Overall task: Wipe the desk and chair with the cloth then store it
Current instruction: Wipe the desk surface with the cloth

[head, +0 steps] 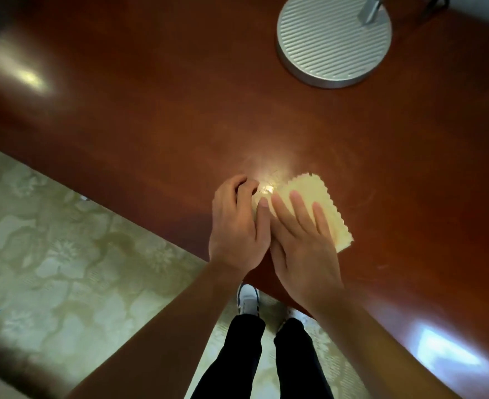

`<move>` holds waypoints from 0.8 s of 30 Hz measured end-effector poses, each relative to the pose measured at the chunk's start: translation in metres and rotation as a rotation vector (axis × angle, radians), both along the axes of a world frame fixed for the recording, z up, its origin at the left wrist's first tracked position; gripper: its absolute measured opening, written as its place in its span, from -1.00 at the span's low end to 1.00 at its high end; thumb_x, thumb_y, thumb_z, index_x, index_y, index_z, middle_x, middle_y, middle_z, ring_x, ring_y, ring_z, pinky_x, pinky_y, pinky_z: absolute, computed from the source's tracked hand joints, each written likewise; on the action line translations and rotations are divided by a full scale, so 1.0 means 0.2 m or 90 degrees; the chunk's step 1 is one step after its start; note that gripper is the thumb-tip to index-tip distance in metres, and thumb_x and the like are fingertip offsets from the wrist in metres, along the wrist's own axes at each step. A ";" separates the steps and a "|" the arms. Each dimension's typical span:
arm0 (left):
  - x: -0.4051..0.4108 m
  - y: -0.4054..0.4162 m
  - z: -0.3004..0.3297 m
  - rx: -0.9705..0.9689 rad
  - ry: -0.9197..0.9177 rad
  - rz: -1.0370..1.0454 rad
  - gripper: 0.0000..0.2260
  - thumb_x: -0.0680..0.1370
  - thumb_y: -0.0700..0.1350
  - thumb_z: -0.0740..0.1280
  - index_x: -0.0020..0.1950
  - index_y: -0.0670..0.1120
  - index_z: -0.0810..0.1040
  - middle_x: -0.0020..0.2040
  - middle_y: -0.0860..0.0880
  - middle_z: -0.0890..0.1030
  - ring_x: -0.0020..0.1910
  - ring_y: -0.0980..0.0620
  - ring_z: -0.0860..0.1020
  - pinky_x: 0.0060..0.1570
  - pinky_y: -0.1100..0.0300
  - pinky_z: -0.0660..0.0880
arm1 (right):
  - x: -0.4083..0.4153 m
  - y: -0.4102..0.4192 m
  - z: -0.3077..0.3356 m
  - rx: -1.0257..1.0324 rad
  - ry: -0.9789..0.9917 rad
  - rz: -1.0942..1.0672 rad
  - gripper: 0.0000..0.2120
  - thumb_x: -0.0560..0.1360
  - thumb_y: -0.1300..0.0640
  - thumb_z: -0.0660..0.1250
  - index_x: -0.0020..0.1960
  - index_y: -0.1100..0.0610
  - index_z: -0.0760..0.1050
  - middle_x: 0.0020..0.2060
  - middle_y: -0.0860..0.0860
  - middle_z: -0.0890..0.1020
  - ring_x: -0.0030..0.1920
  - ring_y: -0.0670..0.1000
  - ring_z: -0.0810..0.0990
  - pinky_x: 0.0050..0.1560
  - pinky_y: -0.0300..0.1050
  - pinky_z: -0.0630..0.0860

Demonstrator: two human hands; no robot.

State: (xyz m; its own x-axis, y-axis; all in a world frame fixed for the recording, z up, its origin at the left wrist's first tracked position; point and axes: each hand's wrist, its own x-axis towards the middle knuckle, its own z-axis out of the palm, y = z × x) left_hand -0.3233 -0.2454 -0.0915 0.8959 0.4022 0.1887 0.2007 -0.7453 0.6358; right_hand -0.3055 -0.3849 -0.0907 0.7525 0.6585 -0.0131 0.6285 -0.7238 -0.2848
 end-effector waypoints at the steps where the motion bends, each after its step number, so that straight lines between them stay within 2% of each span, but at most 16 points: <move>1: 0.00 0.00 -0.01 0.015 -0.002 -0.002 -0.72 0.60 -0.13 0.20 0.17 -0.28 0.55 0.20 -0.23 0.52 0.20 -0.15 0.46 0.23 -0.07 0.43 | -0.06 -0.06 0.00 0.012 0.005 -0.017 -0.56 0.65 0.04 0.07 0.51 0.02 0.34 0.51 -0.02 0.33 0.57 0.13 0.13 0.53 0.25 0.08; 6: 0.00 -0.01 -0.03 0.046 0.006 0.004 -0.75 0.59 -0.16 0.23 0.16 -0.27 0.55 0.19 -0.23 0.52 0.23 -0.14 0.44 0.26 -0.03 0.41 | -0.18 -0.39 0.00 0.059 -0.006 -0.210 -0.58 0.61 0.05 0.14 0.43 0.07 0.45 0.47 0.03 0.37 0.54 0.16 0.21 0.50 0.28 0.12; 11: -0.01 -0.01 -0.02 0.047 0.016 0.023 -0.80 0.53 -0.24 0.32 0.13 -0.23 0.57 0.19 -0.19 0.52 0.23 -0.06 0.41 0.25 0.03 0.40 | -0.07 -0.33 0.02 0.028 0.024 -0.245 -0.56 0.63 0.02 0.10 0.48 0.05 0.39 0.50 0.01 0.31 0.56 0.14 0.15 0.52 0.27 0.05; 15: -0.05 0.05 0.01 0.073 0.043 0.106 -0.79 0.47 -0.20 0.34 0.09 -0.15 0.58 0.19 -0.15 0.52 0.24 -0.06 0.42 0.23 0.11 0.25 | 0.16 -0.12 0.02 -0.013 0.042 -0.178 -0.55 0.65 -0.01 0.04 0.51 -0.01 0.33 0.53 -0.02 0.27 0.58 0.10 0.08 0.54 0.22 -0.01; 18: -0.11 0.14 0.00 0.109 0.084 0.188 -0.73 0.49 -0.11 0.31 0.16 -0.15 0.56 0.25 -0.15 0.51 0.29 -0.11 0.43 0.27 -0.03 0.27 | 0.30 0.16 0.02 -0.014 0.037 -0.075 -0.53 0.64 -0.03 -0.01 0.50 -0.02 0.35 0.53 -0.01 0.30 0.58 0.12 0.11 0.53 0.24 -0.01; 21: -0.12 0.23 -0.02 0.120 0.108 0.283 -0.65 0.53 -0.04 0.24 0.25 -0.17 0.50 0.32 -0.17 0.47 0.37 -0.15 0.40 0.33 -0.08 0.23 | 0.32 0.45 0.02 -0.032 0.045 0.029 -0.48 0.61 -0.05 -0.10 0.53 -0.04 0.30 0.55 -0.02 0.26 0.58 0.12 0.07 0.54 0.23 -0.06; 24: -0.09 0.34 -0.02 0.111 0.079 0.335 -0.67 0.55 -0.09 0.22 0.27 -0.17 0.48 0.35 -0.15 0.47 0.42 -0.12 0.36 0.35 -0.01 0.16 | 0.22 0.46 0.02 -0.017 0.018 0.083 -0.56 0.66 0.02 0.03 0.50 0.00 0.35 0.53 0.00 0.30 0.57 0.13 0.12 0.53 0.24 0.01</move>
State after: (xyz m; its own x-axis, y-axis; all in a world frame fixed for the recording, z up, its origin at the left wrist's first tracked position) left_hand -0.3419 -0.1775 -0.0954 0.6030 0.7729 0.1977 0.6389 -0.6162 0.4605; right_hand -0.2612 -0.2939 -0.0877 0.6590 0.7503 -0.0521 0.7103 -0.6436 -0.2850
